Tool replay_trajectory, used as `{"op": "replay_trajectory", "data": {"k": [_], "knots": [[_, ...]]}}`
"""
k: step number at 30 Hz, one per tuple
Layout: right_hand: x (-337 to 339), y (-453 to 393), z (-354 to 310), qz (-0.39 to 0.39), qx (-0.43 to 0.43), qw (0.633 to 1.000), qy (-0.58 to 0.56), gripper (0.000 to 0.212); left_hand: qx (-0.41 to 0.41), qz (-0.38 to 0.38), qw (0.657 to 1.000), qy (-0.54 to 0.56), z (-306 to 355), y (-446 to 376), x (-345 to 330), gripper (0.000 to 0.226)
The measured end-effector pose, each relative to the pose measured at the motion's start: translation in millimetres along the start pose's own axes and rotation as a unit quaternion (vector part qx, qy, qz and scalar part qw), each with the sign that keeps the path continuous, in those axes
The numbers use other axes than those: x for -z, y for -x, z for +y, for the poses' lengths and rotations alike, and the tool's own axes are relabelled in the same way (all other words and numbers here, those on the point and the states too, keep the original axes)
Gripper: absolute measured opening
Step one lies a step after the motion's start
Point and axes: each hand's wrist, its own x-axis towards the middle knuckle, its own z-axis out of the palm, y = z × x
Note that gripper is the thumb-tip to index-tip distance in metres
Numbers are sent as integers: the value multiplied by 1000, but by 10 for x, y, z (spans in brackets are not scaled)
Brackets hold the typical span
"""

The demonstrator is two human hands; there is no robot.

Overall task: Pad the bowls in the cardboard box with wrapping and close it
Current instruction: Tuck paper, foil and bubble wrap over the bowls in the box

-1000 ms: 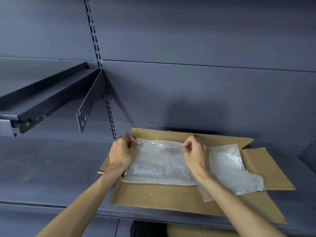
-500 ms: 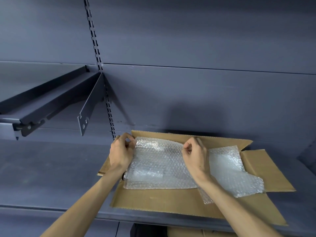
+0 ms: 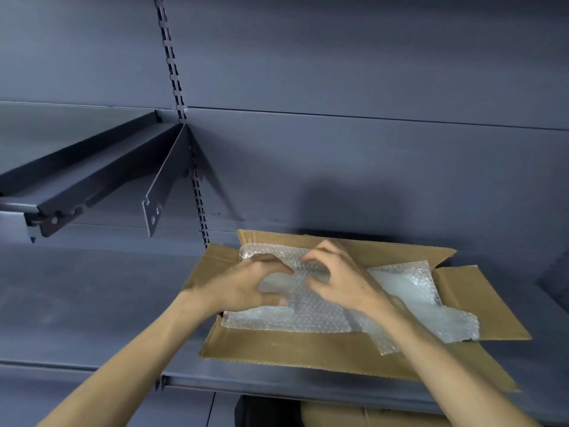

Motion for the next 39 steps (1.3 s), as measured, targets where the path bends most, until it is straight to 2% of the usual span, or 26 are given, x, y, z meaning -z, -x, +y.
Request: {"op": "replay_trajectory", "data": {"k": [2, 3, 5, 8, 15, 27, 30, 35, 39], "knots": [[68, -75, -42, -153, 3, 988, 19, 64, 10, -74, 997, 0, 12, -25, 42, 76], [87, -119, -51, -198, 6, 979, 46, 76, 16, -98, 995, -4, 12, -36, 70, 82], [111, -195, -54, -250, 8, 963, 97, 95, 29, -123, 992, -1, -5, -58, 141, 88], [112, -264, -42, -296, -18, 949, 105, 112, 43, -150, 988, 9, -44, -72, 251, 94], [-10, -228, -43, -319, -30, 936, 149, 122, 95, -212, 969, -87, -121, -175, 278, 110], [-82, -344, -70, -354, -44, 919, 169, 140, 98, -220, 959, -152, -255, -260, 218, 130], [-159, -355, -40, -342, -36, 921, 183, 139, 74, -200, 954, -212, -255, -280, 75, 130], [-245, -344, -15, -323, -28, 925, 196, 141, 64, -166, 963, -204, -254, -263, -38, 133], [-247, -324, -66, -301, -31, 930, 208, 129, 89, -178, 960, -198, -195, -292, -37, 134]]}}
